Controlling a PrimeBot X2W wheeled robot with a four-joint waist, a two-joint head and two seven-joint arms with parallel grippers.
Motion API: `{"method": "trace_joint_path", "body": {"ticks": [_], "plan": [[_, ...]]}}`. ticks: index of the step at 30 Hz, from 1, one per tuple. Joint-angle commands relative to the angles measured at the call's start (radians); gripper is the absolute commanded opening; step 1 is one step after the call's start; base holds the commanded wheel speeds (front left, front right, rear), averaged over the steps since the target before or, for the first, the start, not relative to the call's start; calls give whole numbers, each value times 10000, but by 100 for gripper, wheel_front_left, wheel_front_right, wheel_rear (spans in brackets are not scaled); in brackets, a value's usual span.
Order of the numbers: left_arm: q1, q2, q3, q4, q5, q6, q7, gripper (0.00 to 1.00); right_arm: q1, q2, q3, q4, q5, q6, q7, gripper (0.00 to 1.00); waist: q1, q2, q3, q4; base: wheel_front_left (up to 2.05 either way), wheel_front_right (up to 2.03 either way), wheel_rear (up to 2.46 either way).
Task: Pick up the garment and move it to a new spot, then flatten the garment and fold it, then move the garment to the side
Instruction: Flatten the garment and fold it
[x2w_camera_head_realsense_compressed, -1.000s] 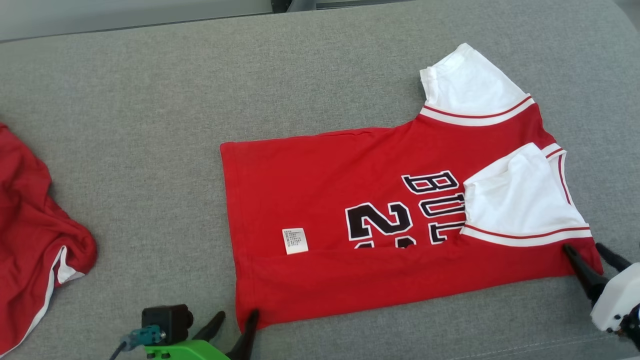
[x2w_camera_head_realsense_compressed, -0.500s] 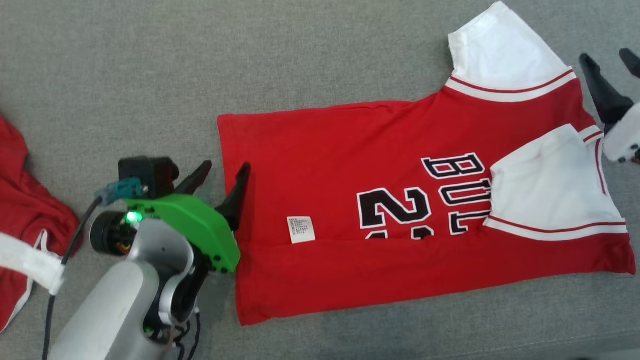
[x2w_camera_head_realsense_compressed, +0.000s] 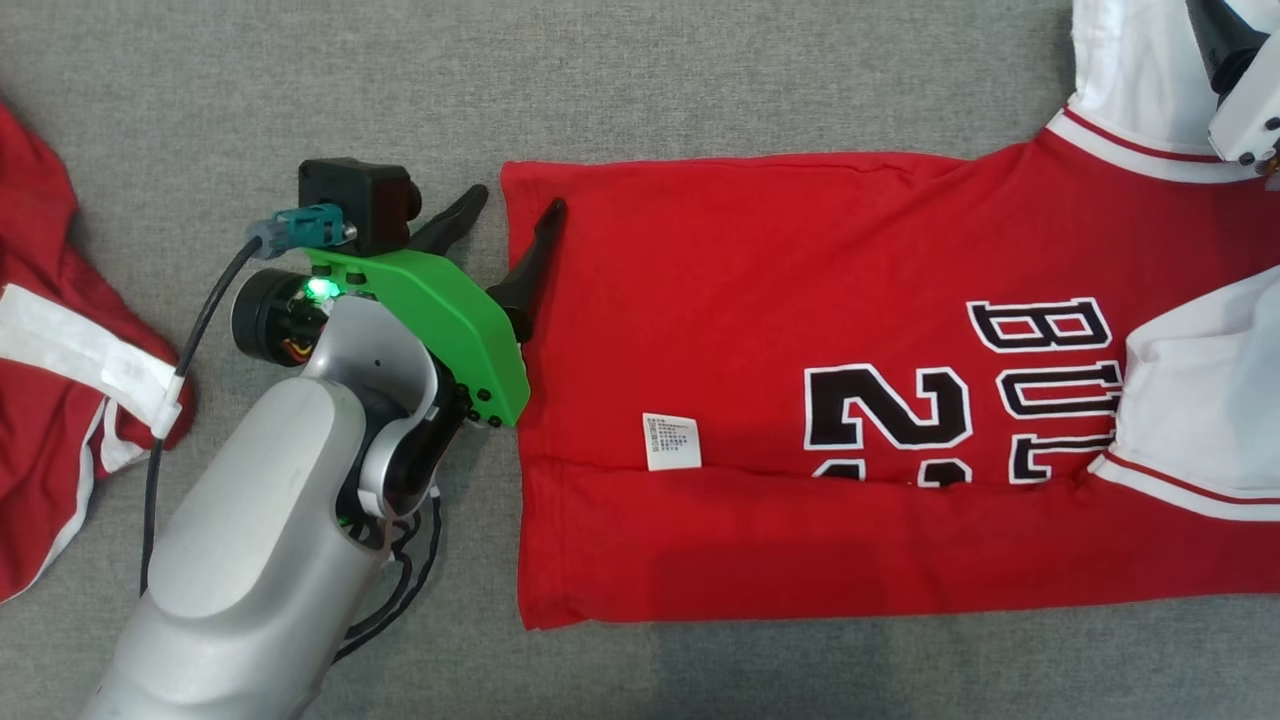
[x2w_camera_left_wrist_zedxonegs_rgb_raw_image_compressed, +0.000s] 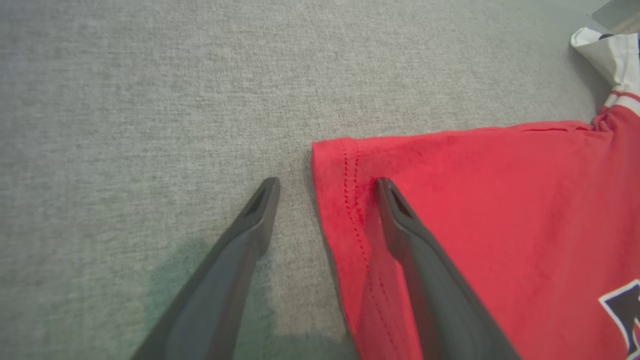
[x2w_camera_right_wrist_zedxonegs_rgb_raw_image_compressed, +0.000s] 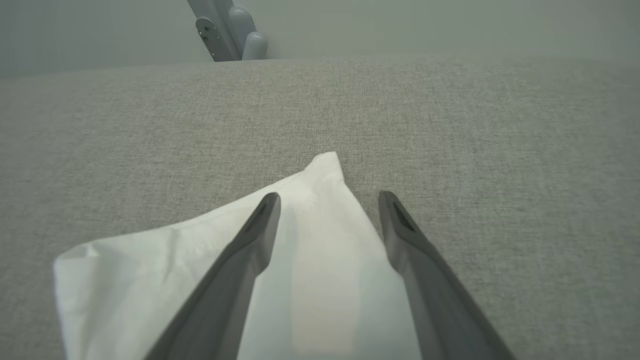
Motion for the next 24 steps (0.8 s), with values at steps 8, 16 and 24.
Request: {"method": "trace_joint_path", "body": {"ticks": [8,16,24], "plan": [[-133,-177,-220,409,-194,-260,212,100,-357,-8,571,691,176,-5,-65,40,-1,0,231,160,0,0,0],[-99,-211,-448,602,-325,-493,358,0,-246,-66,1122,796,607,-6,-733,0,-1,0,98,-133,0,0,0],[-168,16,-71,773,-197,-447,-326,0,-220,-179,1278,880,1064,-6,-1881,0,-1,0,-405,-435,0,0,0]]}}
